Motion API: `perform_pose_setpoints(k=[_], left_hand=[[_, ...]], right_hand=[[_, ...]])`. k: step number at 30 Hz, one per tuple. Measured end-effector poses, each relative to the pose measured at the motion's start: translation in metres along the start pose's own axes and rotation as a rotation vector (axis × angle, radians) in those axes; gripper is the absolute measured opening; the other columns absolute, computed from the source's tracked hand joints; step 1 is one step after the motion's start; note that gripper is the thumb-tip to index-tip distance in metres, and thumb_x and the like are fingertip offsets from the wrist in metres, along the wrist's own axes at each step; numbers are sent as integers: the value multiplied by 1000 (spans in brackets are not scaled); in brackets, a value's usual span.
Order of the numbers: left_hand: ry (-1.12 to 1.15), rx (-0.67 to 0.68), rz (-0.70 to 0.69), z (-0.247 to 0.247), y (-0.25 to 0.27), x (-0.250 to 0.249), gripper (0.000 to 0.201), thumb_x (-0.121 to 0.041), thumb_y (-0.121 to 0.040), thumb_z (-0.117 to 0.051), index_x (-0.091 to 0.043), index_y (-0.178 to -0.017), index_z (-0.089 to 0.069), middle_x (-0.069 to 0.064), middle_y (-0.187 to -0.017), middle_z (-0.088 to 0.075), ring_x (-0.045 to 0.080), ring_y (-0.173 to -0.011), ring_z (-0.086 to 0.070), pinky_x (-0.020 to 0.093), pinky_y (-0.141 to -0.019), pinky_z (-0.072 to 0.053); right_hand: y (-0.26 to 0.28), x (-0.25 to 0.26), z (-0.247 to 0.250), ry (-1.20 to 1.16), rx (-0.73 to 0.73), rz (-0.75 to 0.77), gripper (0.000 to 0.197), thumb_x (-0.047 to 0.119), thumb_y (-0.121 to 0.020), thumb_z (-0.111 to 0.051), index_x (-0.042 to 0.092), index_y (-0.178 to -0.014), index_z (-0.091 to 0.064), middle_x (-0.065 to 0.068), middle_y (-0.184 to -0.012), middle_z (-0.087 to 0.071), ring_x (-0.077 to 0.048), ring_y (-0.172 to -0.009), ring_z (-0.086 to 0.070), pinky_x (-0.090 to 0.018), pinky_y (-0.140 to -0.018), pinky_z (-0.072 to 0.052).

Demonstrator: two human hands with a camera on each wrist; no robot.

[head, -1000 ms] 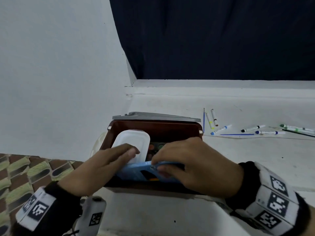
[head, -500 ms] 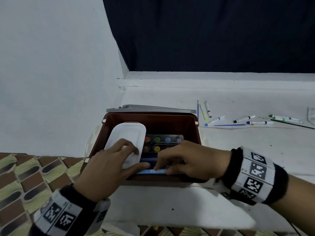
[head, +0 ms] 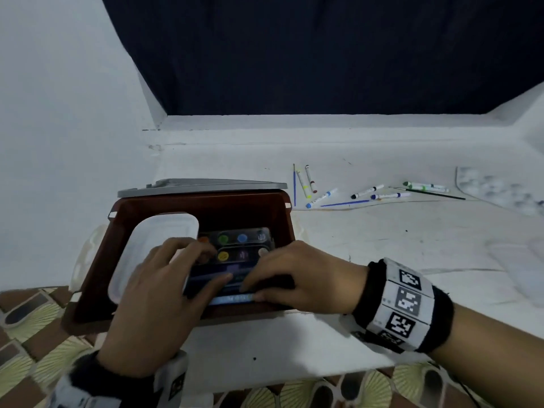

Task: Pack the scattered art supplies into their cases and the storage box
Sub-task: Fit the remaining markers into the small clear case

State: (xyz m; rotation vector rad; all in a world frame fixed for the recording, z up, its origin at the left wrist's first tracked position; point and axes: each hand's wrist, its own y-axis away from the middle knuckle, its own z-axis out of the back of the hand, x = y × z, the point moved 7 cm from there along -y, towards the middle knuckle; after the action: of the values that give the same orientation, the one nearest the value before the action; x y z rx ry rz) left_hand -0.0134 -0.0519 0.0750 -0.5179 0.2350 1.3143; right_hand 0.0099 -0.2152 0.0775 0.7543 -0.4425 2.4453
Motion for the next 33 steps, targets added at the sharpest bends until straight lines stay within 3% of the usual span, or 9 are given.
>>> perform_pose_setpoints(k=[4, 9, 11, 14, 18, 21, 24, 28, 33], left_hand=[[114, -84, -34, -15, -9, -32, 19, -38, -86, -62, -28, -102, -63, -11, -103, -55, 12, -91, -55, 32, -77, -51], [264, -197, -46, -30, -10, -65, 7, -25, -89, -69, -28, -93, -64, -16, -92, -60, 3, -86, -60, 9, -75, -43], [357, -206, -48, -39, -13, -81, 4, -33, -93, -65, -30, -91, -63, -14, -87, -63, 8, -83, -63, 18, -73, -49], [474, -211, -50, -54, -21, -112, 25, -46, -89, -56, -23, -93, -64, -1, -73, -61, 19, -68, -60, 38, -64, -49], [497, -211, -83, -85, -40, -172, 25, -43, -94, -59, -19, -89, -62, 3, -58, -44, 18, -54, -45, 26, -53, -37], [514, -181, -69, -124, -55, -214, 19, -35, -95, -63, -17, -90, -62, 2, -57, -42, 15, -55, -42, 17, -55, -34], [535, -92, -64, -173, -70, -254, 16, -31, -91, -62, -16, -91, -62, 0, -58, -47, 18, -58, -45, 22, -57, -38], [501, 156, -73, -237, -96, -309, 14, -38, -95, -57, -26, -93, -63, -8, -78, -64, 8, -69, -56, 22, -63, -45], [331, 446, -266, -305, -130, -381, 23, -40, -103, -41, -30, -113, -59, -25, -96, -59, -1, -93, -50, 18, -80, -41]], right_hand=[[32, -9, 20, -60, -173, 13, 14, 7, -91, -66, 5, -102, -73, -6, -93, -70, -18, -82, -64, -33, -74, -51], [73, -28, 48, -180, -377, -12, 13, 6, -93, -64, 6, -104, -72, 0, -90, -70, -15, -76, -67, -35, -70, -54], [94, -44, 61, -223, -436, -71, 14, 8, -93, -64, 9, -105, -71, 4, -86, -68, -13, -70, -66, -34, -68, -54], [133, -70, 82, -260, -507, -171, 12, 11, -94, -63, 16, -104, -64, 4, -78, -64, -17, -62, -64, -37, -66, -53], [197, -111, 115, -202, -546, -264, 13, 15, -94, -63, 24, -103, -59, 7, -74, -63, -18, -63, -63, -33, -65, -52], [251, -153, 142, -77, -507, -352, 14, 20, -93, -63, 30, -102, -58, 9, -77, -62, -15, -71, -63, -25, -66, -49], [305, -202, 168, 138, -405, -439, 10, 27, -92, -62, 32, -100, -59, 14, -82, -61, -8, -78, -60, -20, -69, -46], [376, -264, 194, 404, -166, -679, 17, 42, -94, -52, 37, -110, -54, 17, -96, -57, -6, -88, -56, -31, -83, -47], [430, -308, 216, 554, 51, -865, 29, 49, -96, -42, 37, -121, -50, 12, -111, -58, -12, -103, -56, -28, -86, -44]])
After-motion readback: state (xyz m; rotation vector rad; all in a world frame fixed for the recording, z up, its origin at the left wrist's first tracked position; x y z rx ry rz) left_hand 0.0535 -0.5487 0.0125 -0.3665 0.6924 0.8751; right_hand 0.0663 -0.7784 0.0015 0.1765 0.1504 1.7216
